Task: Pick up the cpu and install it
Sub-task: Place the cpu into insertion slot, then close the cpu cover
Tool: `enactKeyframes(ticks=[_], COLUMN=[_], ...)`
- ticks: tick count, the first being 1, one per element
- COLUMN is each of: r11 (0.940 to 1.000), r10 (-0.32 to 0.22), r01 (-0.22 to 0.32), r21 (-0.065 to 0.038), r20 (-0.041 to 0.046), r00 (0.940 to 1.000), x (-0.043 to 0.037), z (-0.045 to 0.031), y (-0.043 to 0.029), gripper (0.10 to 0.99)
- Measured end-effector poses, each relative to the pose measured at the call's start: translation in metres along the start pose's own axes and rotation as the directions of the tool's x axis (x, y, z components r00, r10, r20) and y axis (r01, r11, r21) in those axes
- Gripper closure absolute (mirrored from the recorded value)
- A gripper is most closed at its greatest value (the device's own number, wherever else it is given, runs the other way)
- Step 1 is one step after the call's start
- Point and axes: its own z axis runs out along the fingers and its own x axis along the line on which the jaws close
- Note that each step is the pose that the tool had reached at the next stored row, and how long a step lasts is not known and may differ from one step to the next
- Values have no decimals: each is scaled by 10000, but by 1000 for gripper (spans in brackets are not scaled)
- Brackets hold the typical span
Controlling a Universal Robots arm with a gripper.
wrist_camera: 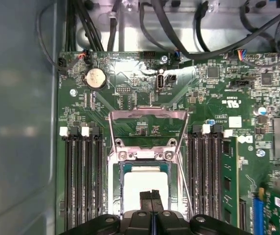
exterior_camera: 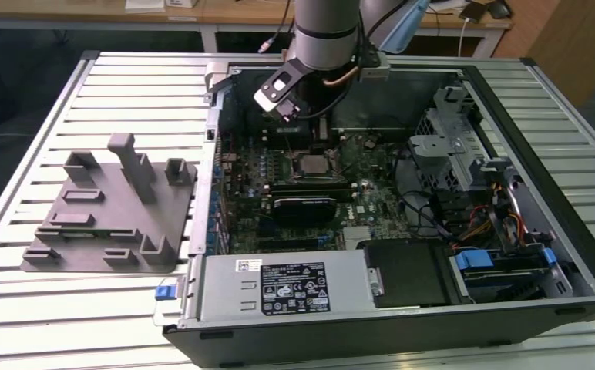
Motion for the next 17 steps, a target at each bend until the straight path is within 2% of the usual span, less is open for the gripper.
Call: enactKeyframes(ticks=[5,17], r11=[10000,10000], r10=[0,1], r01=[0,-1], r21=[-9,-11], r20=[0,-1], r00=[10000,10000], x=[-1,-2], z=[-89,-115], y=[4,5], gripper=[980,980])
